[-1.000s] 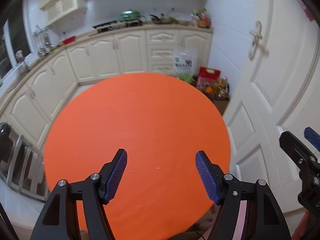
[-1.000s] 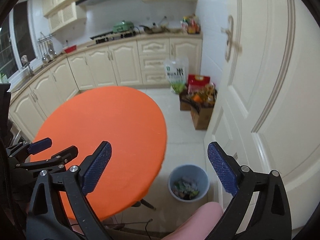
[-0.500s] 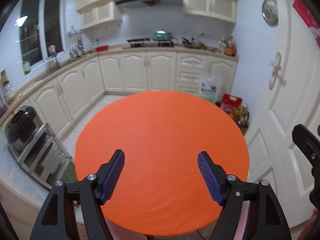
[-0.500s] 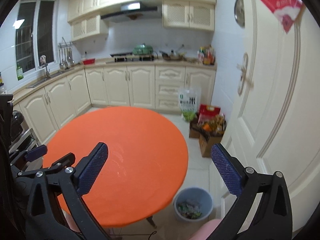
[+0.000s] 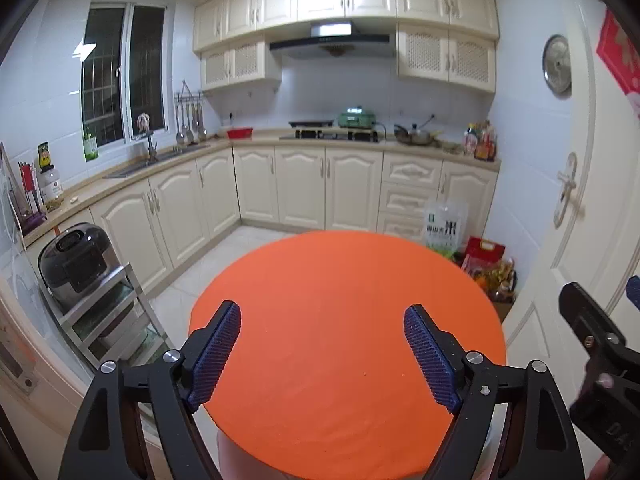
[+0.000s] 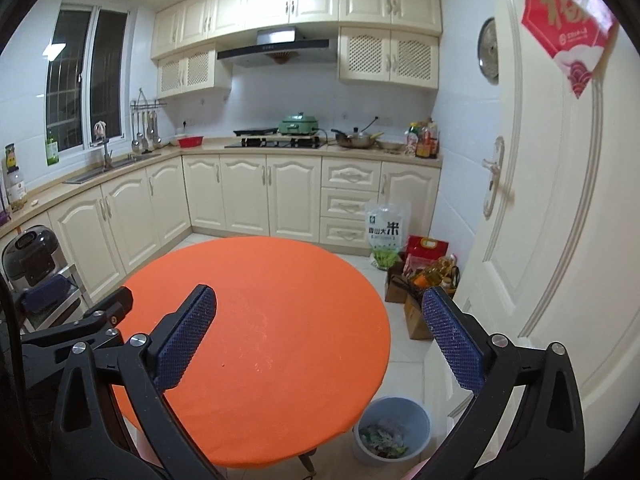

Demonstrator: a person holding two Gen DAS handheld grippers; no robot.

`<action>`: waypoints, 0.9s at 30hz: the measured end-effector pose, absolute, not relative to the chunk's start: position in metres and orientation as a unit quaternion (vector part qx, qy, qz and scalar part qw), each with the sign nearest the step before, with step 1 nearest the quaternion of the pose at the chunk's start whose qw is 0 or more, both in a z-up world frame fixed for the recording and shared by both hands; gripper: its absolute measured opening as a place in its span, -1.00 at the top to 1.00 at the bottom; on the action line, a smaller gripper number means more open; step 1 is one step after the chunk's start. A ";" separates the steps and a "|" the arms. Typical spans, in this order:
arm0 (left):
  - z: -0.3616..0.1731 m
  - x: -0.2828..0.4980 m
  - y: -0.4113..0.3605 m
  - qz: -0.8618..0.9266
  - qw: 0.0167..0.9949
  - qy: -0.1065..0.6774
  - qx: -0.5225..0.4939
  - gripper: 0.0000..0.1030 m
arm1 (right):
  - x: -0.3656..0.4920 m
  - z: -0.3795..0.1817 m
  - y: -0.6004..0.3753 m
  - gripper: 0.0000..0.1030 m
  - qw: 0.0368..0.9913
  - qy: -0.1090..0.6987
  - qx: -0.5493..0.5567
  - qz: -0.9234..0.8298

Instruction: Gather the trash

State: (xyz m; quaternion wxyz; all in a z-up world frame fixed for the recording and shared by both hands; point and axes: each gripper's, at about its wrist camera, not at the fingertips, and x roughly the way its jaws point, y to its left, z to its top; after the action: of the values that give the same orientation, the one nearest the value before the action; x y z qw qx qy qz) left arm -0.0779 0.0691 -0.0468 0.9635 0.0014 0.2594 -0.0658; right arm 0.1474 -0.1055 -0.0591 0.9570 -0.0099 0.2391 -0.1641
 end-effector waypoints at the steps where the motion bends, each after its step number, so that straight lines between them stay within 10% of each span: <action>1: -0.046 -0.085 0.072 -0.065 0.965 0.254 0.000 -0.58 | 0.147 -0.058 -0.104 -1.00 0.957 0.236 -0.011 -0.166; 27: -0.062 -0.177 0.008 -0.036 0.973 0.229 -0.008 -0.83 | 0.089 -0.053 -0.156 -1.00 0.956 0.232 -0.013 -0.181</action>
State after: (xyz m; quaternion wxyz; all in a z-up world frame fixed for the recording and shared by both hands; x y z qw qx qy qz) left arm -0.1773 0.0081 -0.0622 0.9727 -0.0084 0.2292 -0.0362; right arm 0.0894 -0.1557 -0.0528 0.9557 -0.0130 0.2316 -0.1812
